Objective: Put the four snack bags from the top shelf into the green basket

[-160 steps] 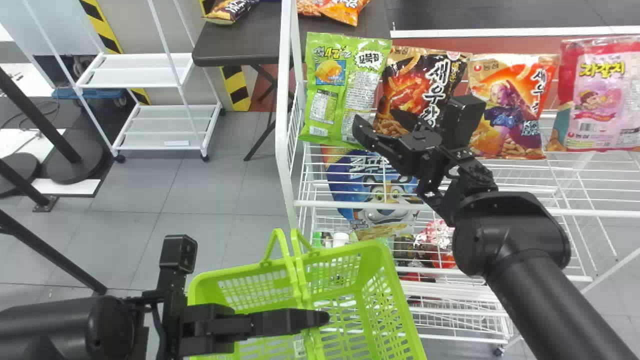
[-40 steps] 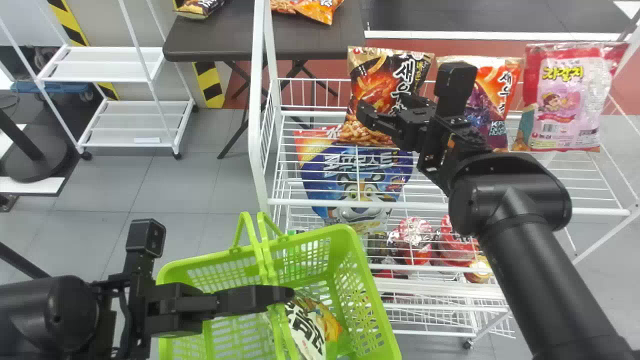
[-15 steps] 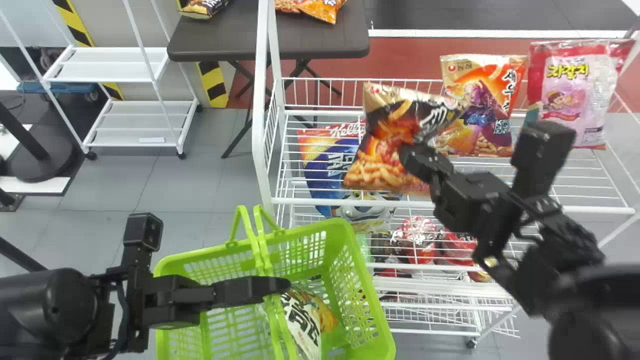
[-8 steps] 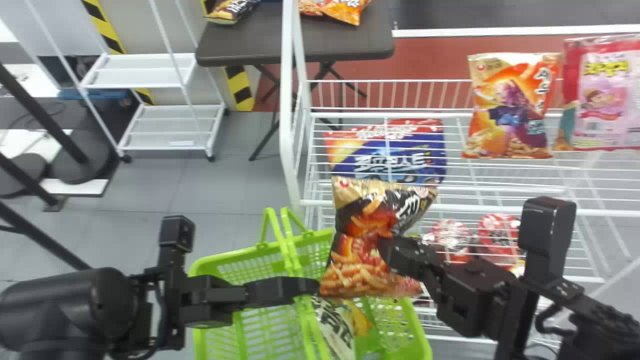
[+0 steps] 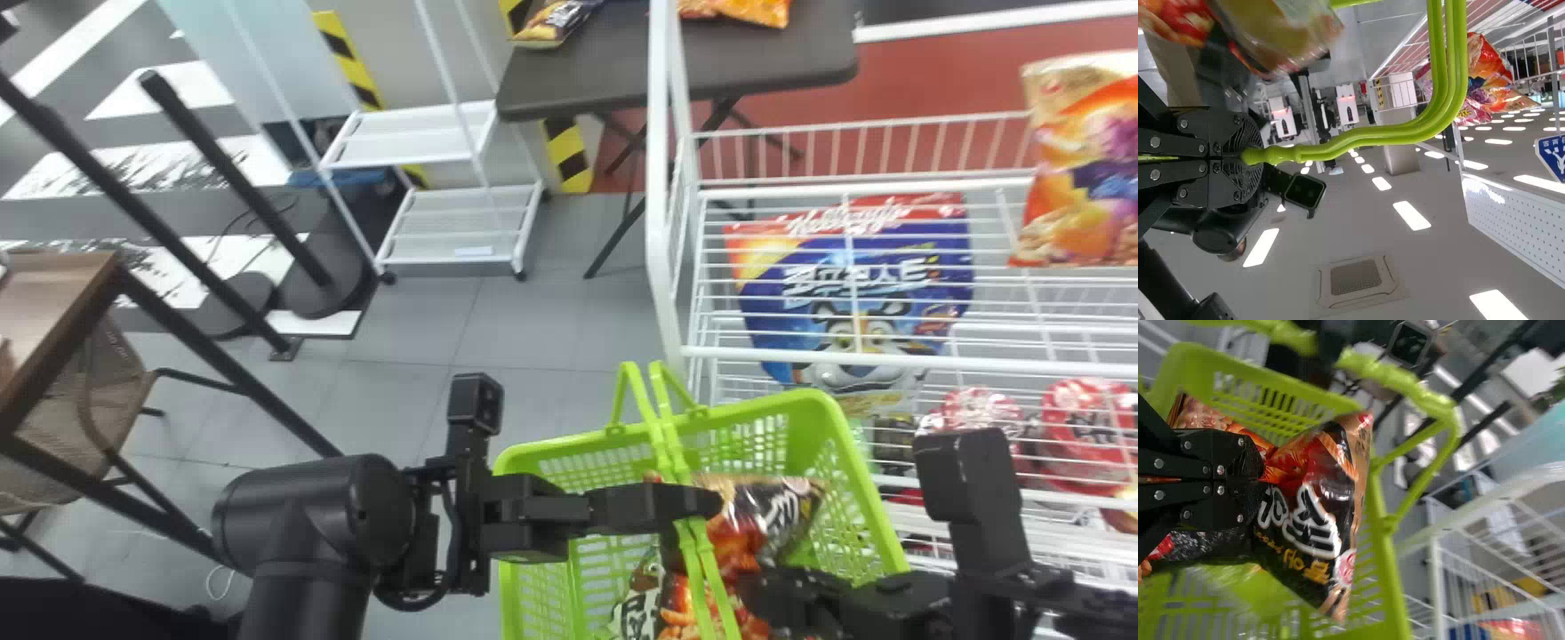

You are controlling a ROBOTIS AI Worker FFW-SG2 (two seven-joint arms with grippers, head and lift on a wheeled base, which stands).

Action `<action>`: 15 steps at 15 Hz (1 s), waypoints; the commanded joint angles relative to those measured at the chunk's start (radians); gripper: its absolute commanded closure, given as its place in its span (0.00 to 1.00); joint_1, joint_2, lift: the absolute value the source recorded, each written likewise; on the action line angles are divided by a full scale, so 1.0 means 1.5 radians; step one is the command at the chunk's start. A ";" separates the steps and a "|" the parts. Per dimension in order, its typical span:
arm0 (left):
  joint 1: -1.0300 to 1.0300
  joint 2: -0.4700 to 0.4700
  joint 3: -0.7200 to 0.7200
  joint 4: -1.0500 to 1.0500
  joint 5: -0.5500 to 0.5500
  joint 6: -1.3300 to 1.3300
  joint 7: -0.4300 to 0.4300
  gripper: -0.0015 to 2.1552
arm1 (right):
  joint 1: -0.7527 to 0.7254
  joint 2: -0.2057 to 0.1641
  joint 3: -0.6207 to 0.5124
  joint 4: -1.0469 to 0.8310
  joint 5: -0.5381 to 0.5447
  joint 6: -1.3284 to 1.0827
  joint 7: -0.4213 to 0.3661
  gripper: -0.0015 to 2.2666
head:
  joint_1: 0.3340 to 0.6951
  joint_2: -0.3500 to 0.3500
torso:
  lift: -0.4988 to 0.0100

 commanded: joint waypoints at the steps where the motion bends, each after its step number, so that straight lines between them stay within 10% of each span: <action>1: 0.000 0.000 -0.002 -0.002 0.001 0.000 -0.008 1.00 | -0.046 0.002 0.013 0.077 -0.006 0.030 0.046 0.00 | 1.00 0.98 | 0.98; 7: 0.003 0.004 0.004 -0.002 0.003 0.000 -0.008 1.00 | -0.022 0.005 -0.155 -0.037 -0.075 -0.007 0.105 0.03 | 1.00 0.98 | 0.98; 15: 0.007 0.004 0.005 -0.002 0.007 -0.002 -0.008 1.00 | -0.199 0.010 -0.292 0.123 0.119 -0.303 0.024 0.03 | 1.00 0.42 | 0.98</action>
